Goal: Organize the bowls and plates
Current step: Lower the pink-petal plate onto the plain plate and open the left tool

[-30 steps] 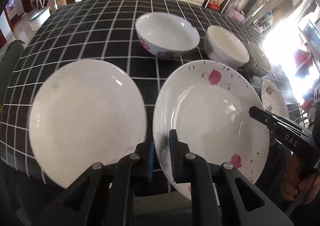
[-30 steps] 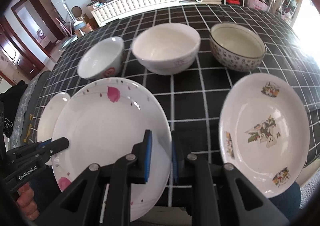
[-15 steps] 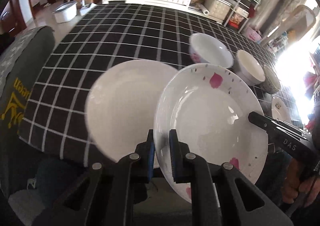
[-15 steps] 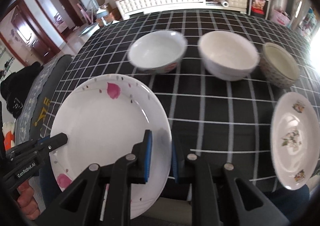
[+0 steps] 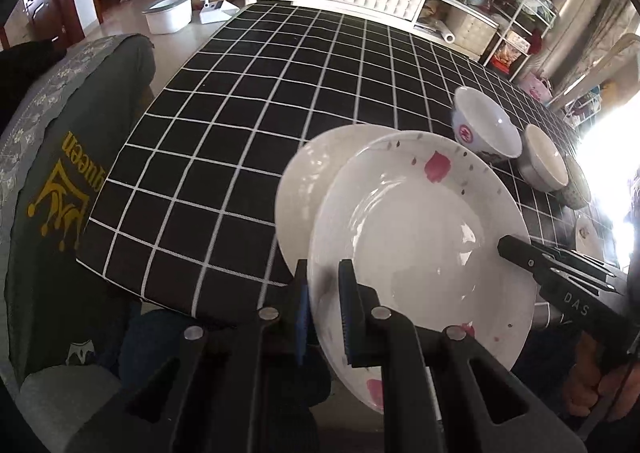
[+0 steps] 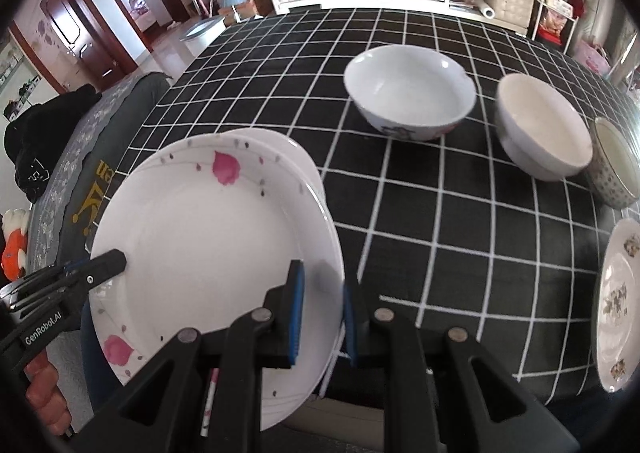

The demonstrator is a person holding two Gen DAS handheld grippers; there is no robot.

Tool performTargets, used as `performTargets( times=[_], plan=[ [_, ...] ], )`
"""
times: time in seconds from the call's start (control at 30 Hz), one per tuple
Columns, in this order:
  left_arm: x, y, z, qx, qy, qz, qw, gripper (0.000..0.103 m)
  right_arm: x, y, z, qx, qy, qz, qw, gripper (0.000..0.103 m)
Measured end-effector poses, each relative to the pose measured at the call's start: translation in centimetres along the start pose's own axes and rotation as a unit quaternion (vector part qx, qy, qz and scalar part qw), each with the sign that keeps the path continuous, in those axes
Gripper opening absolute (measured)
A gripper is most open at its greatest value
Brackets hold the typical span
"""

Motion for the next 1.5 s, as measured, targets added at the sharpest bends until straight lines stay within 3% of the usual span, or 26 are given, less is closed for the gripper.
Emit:
performTargets(
  times=[0.37,1.0,1.33,1.5],
  plan=[
    [2.2,0.9,-2.0,0.014,0.01,-0.009,0.9998,0.012,1.6,0.3,-1.5,-0.011,0.008,0.001,1.0,0.022],
    [3.3,1.8,-4.3,0.03,0.018,-0.009,0.9993,0.012,1.6,0.8,-3.8,-0.017,0.03,0.01,0.999,0.022],
    [3.2,2.5,-5.1,0.029,0.024,-0.001,0.9993,0.012,1.6,0.8,-3.9,-0.024,0.025,0.022,0.999,0.022],
    [3.4,2.2,-4.0,0.032,0.003,-0.016,0.9993,0.012,1.7,0.1,-2.7,-0.038,0.001,0.011,0.999,0.022]
  ],
)
Point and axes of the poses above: each gripper's, at about its wrist camera, not at the fingertips, and z roughly against the way its jaws point, y to its left, x to its top, the point moved 10 cm from there along -z, roughly the way its jaws point, and after that the axes turned 3 degrees about -x, right-handed, at the moved point
